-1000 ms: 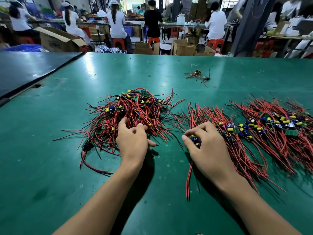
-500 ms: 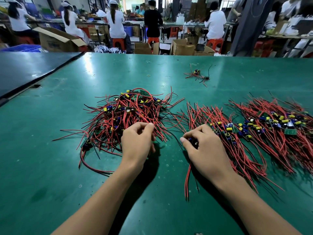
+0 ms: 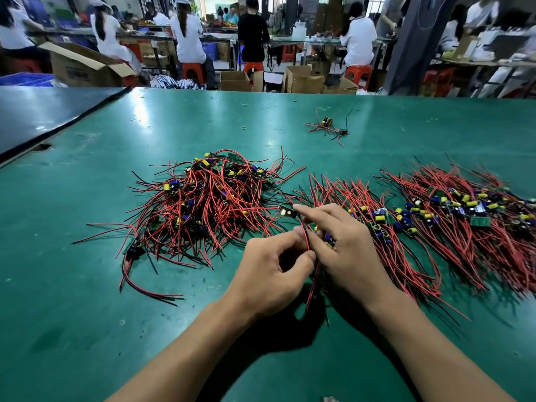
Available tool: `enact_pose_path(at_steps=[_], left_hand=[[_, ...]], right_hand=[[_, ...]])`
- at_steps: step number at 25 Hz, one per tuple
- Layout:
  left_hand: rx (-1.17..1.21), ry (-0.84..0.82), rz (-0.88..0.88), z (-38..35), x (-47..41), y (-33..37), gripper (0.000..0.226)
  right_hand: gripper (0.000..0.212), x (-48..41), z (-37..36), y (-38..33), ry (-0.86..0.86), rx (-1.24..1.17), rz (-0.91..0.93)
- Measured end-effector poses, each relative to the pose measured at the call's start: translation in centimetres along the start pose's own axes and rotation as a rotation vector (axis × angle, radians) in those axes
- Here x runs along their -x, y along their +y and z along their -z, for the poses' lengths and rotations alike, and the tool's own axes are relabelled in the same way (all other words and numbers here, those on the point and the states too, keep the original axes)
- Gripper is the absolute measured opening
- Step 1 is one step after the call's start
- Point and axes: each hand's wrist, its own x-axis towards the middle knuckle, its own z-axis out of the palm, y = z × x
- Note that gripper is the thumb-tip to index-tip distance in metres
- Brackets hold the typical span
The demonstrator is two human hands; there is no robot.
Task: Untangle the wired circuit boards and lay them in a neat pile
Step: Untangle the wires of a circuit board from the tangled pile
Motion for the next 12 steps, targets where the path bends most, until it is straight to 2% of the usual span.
enact_pose_path(at_steps=[3, 4, 6, 8, 10, 12], left_hand=[[0.019, 0.019, -0.016, -0.1, 0.1, 0.0, 0.022], [0.014, 0.024, -0.011, -0.1, 0.1, -0.1, 0.027], [-0.012, 0.009, -0.002, -0.1, 0.1, -0.2, 0.029], [-0.104, -0.031, -0.007, -0.2, 0.1, -0.7, 0.018], [-0.277, -0.052, -0.004, -0.2, -0.2, -1.5, 0.023], [-0.279, -0.009, 0.051, -0.1, -0.4, -1.9, 0.030]], right_hand=[[0.026, 0.1, -0.3, -0.4, 0.063, -0.096, -0.021], [0.022, 0.0, -0.2, -0.5, 0.103, -0.138, -0.100], [0.017, -0.5, 0.1, -0.6, 0.193, -0.294, -0.379], [0.022, -1.2, 0.5, -0.9, 0.265, -0.699, -0.621], [0.020, -1.8, 1.1, -1.2, 0.251, -1.087, -0.707], [0.017, -2.0, 1.5, -1.5, 0.178, -1.259, -0.754]])
